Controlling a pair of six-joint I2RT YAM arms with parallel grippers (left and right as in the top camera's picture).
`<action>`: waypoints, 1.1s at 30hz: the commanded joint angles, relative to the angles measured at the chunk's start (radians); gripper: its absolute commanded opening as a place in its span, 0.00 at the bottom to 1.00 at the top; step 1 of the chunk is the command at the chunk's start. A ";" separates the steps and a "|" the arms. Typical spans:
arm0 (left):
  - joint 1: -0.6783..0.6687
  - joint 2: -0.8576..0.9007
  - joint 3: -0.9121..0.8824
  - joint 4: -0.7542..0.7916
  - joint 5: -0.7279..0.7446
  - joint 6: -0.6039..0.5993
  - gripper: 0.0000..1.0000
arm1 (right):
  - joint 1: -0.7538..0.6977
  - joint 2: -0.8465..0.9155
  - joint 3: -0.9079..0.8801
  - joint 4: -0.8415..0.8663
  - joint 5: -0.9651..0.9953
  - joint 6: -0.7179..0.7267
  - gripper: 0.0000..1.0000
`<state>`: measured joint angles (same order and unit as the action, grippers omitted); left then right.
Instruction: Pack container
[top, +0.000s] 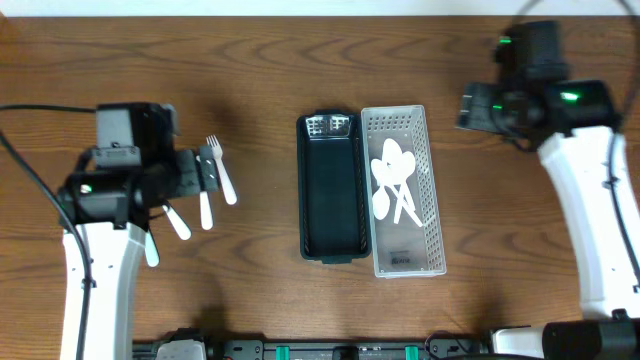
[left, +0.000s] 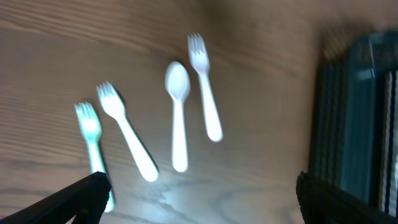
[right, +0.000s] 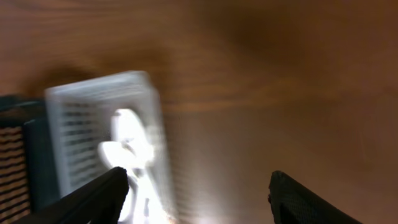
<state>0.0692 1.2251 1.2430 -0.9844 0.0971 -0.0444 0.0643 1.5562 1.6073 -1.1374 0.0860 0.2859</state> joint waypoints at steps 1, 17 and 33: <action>0.067 0.077 0.021 0.003 -0.013 0.024 0.98 | -0.091 0.000 0.000 -0.035 0.030 -0.026 0.77; 0.092 0.529 0.021 0.158 -0.012 0.077 0.98 | -0.162 0.002 -0.027 -0.062 0.007 -0.034 0.77; 0.092 0.676 0.021 0.251 -0.012 0.097 0.98 | -0.162 0.002 -0.028 -0.072 0.007 -0.040 0.77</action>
<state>0.1581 1.8736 1.2587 -0.7338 0.0971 0.0345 -0.0971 1.5551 1.5864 -1.2076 0.0971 0.2649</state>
